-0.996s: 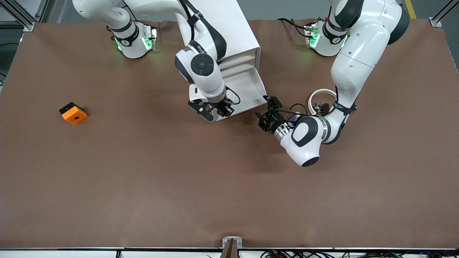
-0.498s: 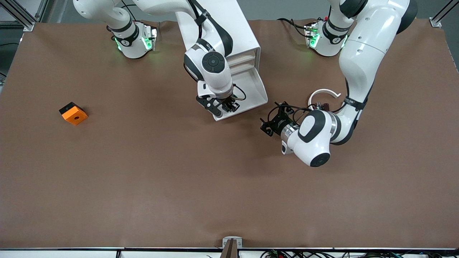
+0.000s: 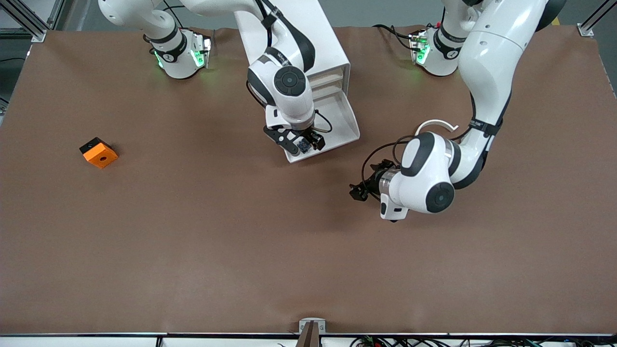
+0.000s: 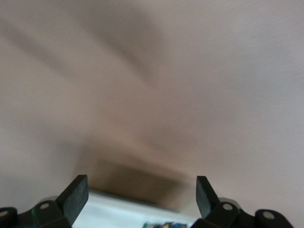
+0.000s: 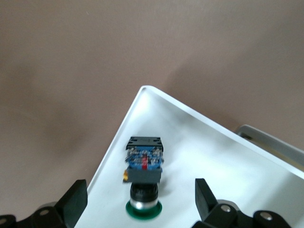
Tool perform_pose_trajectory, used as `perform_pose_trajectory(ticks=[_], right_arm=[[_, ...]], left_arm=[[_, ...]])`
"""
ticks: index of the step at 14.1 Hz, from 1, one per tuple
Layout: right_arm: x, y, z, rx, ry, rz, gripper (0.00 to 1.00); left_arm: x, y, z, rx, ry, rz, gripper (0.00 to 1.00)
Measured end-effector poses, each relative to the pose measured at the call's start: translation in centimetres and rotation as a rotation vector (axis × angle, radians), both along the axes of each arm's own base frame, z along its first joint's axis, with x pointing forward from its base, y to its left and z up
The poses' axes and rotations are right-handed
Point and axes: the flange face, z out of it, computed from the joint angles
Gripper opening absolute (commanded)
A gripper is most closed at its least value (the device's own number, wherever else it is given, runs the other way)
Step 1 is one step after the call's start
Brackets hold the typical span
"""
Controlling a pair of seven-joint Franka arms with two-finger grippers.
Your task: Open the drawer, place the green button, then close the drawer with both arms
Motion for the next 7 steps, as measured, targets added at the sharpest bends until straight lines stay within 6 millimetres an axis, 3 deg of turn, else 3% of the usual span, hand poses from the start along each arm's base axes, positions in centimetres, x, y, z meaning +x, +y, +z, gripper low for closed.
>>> perform_pose_trajectory(ticks=[4, 7], right_arm=[[4.7, -3.7, 6.2, -0.011, 0.038, 0.061, 1.00], [9.7, -10.6, 9.8, -0.003, 0.062, 0.182, 1.00]], left_arm=[[-2.7, -3.5, 1.3, 0.036, -0.197, -0.060, 1.00], [-5.9, -6.1, -0.2, 0.134, -0.284, -0.206, 1.00]])
